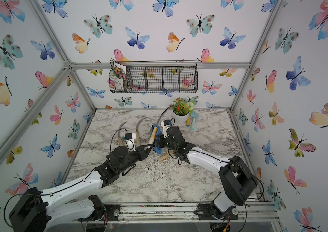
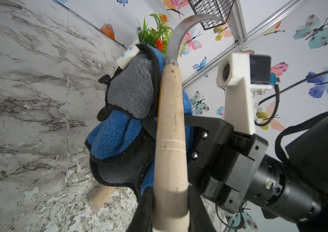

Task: Wipe small sickles with rags
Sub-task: Adjust the small sickle.

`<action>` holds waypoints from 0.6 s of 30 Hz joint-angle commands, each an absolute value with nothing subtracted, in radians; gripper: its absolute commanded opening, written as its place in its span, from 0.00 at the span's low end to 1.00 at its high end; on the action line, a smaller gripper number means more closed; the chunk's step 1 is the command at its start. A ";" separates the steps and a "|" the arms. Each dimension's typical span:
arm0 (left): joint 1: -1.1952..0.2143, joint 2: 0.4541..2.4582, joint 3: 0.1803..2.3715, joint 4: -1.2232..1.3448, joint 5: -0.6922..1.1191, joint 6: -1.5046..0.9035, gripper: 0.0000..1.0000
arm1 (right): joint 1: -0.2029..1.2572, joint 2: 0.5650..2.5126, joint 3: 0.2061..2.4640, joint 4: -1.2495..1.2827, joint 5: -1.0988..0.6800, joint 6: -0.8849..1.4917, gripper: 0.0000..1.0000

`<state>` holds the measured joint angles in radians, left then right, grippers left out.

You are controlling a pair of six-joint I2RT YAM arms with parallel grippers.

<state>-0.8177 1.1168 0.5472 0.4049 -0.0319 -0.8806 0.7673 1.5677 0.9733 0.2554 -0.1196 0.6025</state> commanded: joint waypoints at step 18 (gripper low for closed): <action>-0.840 1.274 0.574 0.441 -0.071 -0.866 0.00 | 0.772 1.522 0.962 0.299 -0.108 0.545 0.02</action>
